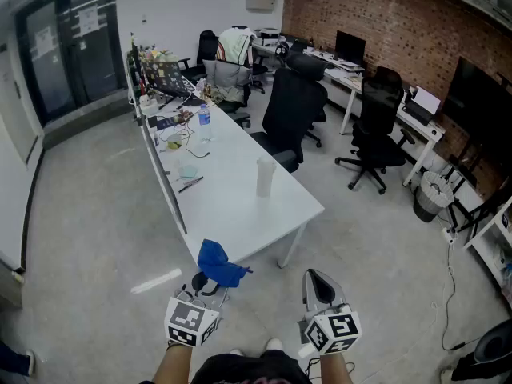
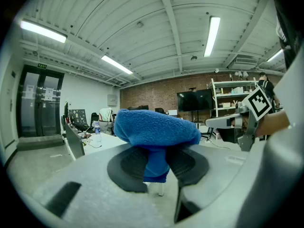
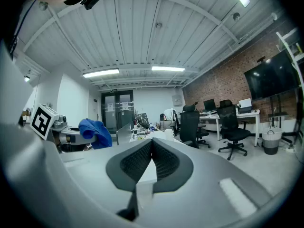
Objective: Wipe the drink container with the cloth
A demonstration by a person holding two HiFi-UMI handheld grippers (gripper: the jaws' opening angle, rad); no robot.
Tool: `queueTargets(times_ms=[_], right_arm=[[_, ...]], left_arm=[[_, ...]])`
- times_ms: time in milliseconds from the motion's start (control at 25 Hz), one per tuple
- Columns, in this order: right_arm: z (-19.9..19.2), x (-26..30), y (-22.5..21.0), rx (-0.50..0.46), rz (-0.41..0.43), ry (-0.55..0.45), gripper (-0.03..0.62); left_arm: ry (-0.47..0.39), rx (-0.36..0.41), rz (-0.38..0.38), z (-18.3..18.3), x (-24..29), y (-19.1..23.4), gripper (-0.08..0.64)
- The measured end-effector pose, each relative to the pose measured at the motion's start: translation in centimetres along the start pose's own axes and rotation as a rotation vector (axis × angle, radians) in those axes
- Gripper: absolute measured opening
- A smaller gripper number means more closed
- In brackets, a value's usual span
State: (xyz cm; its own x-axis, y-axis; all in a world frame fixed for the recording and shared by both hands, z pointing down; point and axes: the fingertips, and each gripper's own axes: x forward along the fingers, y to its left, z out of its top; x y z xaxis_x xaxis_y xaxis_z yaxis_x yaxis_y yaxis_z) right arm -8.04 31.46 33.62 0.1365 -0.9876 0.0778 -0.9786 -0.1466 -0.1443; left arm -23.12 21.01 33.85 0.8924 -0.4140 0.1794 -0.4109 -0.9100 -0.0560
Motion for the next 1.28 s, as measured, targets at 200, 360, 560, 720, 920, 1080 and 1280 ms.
queueTargets(times_ms=[200, 360, 560, 720, 920, 1080, 1280], right_arm=[[-0.4, 0.5, 0.6, 0.010, 0.014, 0.012, -0.003], [-0.5, 0.9, 0.6, 0.018, 0.014, 0.014, -0.003], [-0.4, 1.1, 0.3, 0.029, 0.002, -0.005, -0.003], [-0.3, 1.3, 0.0, 0.027, -0.010, -0.006, -0.003], [-0.7, 1.3, 0.2, 0.026, -0.024, 0.003, -0.003], [-0.7, 1.4, 0.1, 0.030, -0.030, 0.002, -0.003], [-0.1, 2.5, -0.8, 0.033, -0.030, -0.012, -0.003]], left_arm=[[0.000, 0.000, 0.008, 0.1, -0.2, 0.5, 0.106], [0.005, -0.006, 0.015, 0.0, -0.1, 1.0, 0.106], [0.013, -0.008, 0.007, -0.5, 0.2, 1.1, 0.106], [0.011, -0.010, 0.001, -0.5, 0.5, 1.3, 0.106], [0.013, -0.011, -0.013, -0.9, 0.4, 1.4, 0.106], [0.016, -0.013, -0.018, -0.9, 0.7, 1.6, 0.106], [0.021, -0.004, -0.020, -0.8, 2.0, 2.0, 0.106]])
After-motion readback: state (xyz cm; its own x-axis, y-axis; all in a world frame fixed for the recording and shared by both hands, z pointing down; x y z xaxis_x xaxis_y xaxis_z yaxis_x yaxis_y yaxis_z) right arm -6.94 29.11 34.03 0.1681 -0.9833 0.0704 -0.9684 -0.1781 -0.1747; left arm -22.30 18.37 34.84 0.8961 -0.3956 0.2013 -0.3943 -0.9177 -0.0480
